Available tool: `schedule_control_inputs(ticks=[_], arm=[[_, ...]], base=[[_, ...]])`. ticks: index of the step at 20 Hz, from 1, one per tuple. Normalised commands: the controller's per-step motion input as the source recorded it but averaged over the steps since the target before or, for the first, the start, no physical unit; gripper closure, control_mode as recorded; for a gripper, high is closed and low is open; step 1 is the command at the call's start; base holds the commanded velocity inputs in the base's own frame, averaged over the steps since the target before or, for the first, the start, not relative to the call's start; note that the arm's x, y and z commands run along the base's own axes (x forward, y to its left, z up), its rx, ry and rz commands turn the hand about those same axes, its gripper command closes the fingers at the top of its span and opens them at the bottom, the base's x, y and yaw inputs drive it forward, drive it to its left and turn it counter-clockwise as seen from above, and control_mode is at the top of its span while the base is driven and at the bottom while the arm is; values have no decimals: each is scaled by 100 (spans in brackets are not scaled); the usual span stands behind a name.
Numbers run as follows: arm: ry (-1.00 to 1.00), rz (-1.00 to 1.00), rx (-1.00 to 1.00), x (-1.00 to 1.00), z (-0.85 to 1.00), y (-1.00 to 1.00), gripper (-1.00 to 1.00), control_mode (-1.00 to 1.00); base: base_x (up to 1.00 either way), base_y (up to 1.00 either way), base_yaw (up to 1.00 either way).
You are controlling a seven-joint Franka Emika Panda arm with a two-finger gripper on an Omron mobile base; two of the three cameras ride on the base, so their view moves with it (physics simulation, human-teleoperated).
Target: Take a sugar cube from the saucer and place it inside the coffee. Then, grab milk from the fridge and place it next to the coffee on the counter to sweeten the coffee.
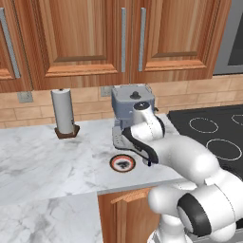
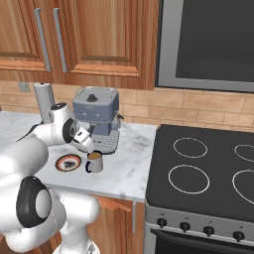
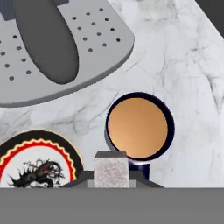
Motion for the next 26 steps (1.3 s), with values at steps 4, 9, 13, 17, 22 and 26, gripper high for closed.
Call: schedule_control_inputs(ticks=[4, 9, 13, 17, 22, 26], arm=[[0, -8, 1, 6, 8, -35, 100, -100], [0, 0, 0, 18, -11, -1, 100, -100], [0, 0, 0, 13, -5, -6, 100, -100], [0, 0, 0, 9, -9, -8, 100, -100], [0, 0, 0, 1, -3, -22, -100, -100], [0, 0, 0, 0, 0, -13, -100, -100]], base=[[0, 0, 0], [0, 0, 0], [0, 0, 0], [0, 0, 0], [0, 0, 0], [0, 0, 0]])
